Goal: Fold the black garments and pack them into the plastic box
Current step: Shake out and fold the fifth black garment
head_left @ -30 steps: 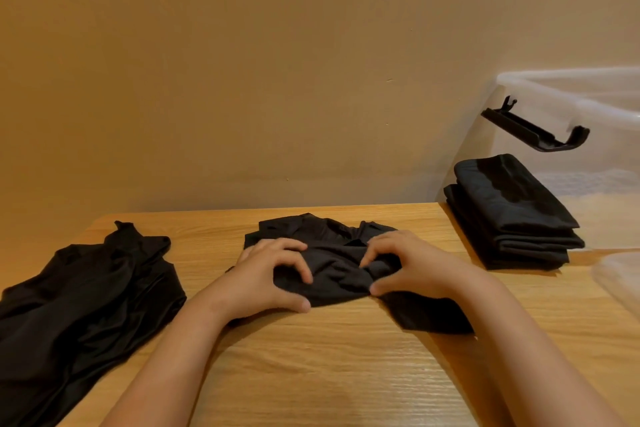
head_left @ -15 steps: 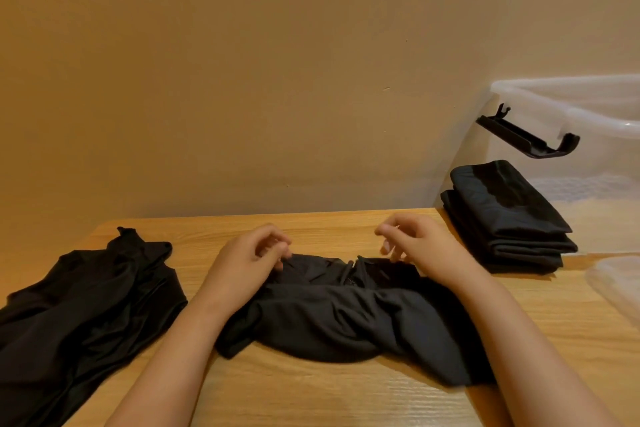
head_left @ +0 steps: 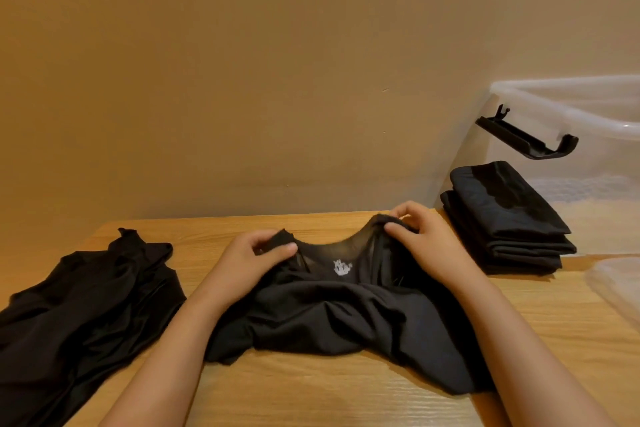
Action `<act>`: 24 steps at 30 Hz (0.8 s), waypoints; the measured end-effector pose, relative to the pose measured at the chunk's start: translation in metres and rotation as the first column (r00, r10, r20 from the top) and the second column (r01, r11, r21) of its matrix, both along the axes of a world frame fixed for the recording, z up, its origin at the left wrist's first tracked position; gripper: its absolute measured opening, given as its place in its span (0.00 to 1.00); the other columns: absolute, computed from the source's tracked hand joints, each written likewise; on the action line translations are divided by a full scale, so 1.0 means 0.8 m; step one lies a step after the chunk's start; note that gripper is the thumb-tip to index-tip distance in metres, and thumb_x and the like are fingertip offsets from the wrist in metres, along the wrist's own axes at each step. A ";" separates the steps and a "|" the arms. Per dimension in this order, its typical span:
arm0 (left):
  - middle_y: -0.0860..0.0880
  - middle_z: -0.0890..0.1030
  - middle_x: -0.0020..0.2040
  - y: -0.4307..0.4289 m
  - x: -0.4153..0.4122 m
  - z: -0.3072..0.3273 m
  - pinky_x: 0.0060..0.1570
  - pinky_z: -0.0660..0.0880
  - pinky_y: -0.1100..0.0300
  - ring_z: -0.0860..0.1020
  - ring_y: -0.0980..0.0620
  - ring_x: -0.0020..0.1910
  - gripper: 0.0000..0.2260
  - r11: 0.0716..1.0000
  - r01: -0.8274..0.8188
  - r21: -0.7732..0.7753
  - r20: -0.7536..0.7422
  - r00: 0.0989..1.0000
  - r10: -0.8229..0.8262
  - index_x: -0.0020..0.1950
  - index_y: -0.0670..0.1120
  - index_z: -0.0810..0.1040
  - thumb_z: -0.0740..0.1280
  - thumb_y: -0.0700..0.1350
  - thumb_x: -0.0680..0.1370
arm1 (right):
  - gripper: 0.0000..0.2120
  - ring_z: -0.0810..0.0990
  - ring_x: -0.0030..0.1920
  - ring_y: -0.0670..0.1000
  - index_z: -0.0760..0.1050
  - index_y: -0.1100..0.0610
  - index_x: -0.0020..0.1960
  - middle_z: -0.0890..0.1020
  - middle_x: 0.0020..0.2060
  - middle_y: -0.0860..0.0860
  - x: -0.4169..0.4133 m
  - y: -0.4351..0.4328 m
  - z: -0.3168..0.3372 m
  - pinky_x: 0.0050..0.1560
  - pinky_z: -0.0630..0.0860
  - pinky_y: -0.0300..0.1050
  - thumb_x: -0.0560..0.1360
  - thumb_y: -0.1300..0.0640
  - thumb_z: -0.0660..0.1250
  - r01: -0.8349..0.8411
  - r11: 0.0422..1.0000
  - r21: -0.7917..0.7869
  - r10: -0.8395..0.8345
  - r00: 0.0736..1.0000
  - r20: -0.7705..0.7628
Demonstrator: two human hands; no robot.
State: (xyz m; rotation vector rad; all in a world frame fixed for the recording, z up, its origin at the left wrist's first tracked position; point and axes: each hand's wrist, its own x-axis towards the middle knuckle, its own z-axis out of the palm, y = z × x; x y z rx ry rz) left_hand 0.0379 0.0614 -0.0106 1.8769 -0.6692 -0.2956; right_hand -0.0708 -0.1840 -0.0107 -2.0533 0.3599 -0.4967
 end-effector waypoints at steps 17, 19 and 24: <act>0.50 0.78 0.35 -0.002 0.025 0.017 0.32 0.69 0.64 0.76 0.56 0.36 0.07 0.961 -0.271 -0.049 0.417 0.869 0.266 0.40 0.50 0.77 0.69 0.46 0.78 | 0.04 0.78 0.43 0.39 0.77 0.51 0.47 0.80 0.40 0.42 0.000 -0.015 0.013 0.43 0.76 0.42 0.78 0.51 0.66 0.192 0.962 -0.197 -0.141 0.959 0.247; 0.50 0.77 0.36 -0.009 0.030 0.049 0.35 0.69 0.59 0.75 0.54 0.36 0.07 0.962 -0.264 -0.077 0.475 0.838 0.268 0.41 0.49 0.75 0.68 0.46 0.78 | 0.05 0.78 0.43 0.40 0.77 0.52 0.48 0.80 0.40 0.43 0.004 -0.015 0.033 0.44 0.78 0.46 0.79 0.51 0.65 0.205 0.956 -0.209 -0.142 0.950 0.280; 0.50 0.78 0.38 -0.022 0.036 0.149 0.38 0.72 0.51 0.77 0.51 0.39 0.06 0.958 -0.255 -0.133 0.632 0.722 0.280 0.44 0.48 0.76 0.67 0.48 0.79 | 0.07 0.80 0.42 0.50 0.77 0.55 0.51 0.81 0.41 0.49 0.001 -0.019 0.127 0.44 0.79 0.55 0.79 0.52 0.64 0.259 0.932 -0.253 -0.137 0.898 0.417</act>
